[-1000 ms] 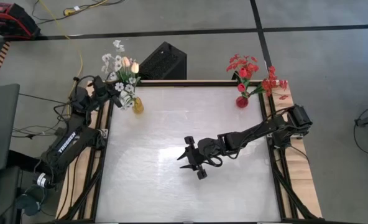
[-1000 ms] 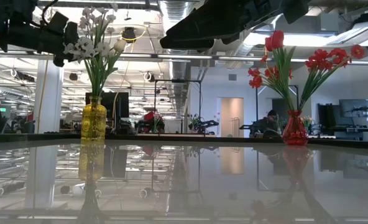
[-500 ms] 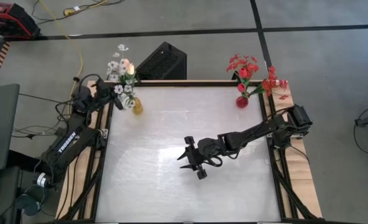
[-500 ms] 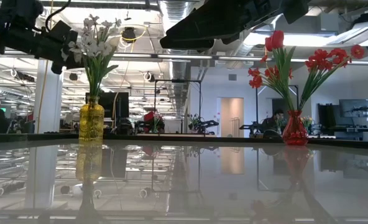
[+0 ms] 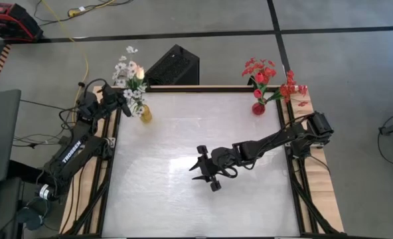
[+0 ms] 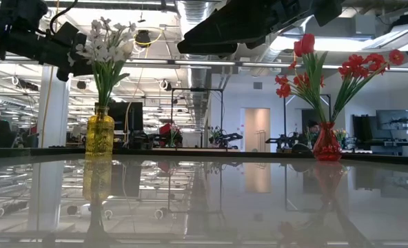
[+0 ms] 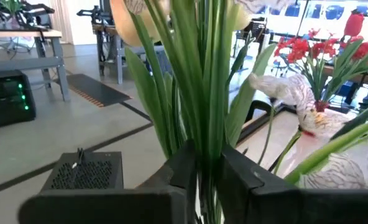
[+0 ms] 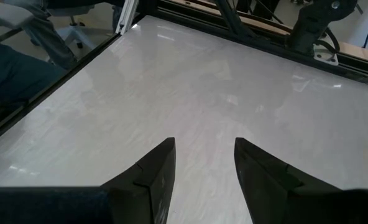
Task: Sort flowers into vase by color
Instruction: Put the white flowers in the yellow vase
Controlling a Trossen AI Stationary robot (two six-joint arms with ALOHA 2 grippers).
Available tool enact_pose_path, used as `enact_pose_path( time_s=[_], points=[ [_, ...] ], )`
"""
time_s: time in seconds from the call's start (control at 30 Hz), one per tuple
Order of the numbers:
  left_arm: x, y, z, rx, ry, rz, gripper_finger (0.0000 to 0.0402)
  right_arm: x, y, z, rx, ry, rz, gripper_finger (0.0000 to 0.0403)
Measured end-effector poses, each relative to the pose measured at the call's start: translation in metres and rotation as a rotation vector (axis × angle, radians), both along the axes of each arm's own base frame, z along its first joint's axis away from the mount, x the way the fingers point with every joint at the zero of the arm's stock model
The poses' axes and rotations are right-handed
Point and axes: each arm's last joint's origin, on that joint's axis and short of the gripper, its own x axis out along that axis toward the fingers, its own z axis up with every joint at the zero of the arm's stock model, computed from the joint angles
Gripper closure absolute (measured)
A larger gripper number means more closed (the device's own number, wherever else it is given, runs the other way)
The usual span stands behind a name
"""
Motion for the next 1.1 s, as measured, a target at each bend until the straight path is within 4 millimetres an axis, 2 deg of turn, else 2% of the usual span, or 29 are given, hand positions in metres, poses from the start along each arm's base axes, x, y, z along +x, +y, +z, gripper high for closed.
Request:
enact_pose_path(
  time_s=[0.27,0.53,0.77,1.1],
  points=[
    [0.000,0.000,0.001,-0.008,-0.014,-0.002,0.0311,0.000,0.000,0.000,0.000,0.000,0.000,0.0214],
    [0.000,-0.001,0.009,-0.097,-0.085,-0.028,0.0304,0.000,0.000,0.000,0.000,0.000,0.000,0.0214],
    [-0.004,-0.010,0.037,-0.144,0.101,0.026,0.0303,0.000,0.000,0.000,0.000,0.000,0.000,0.0214],
    [-0.015,-0.034,0.070,-0.222,0.331,0.069,0.0303,0.000,0.000,0.000,0.000,-0.001,0.000,0.0214]
  ],
)
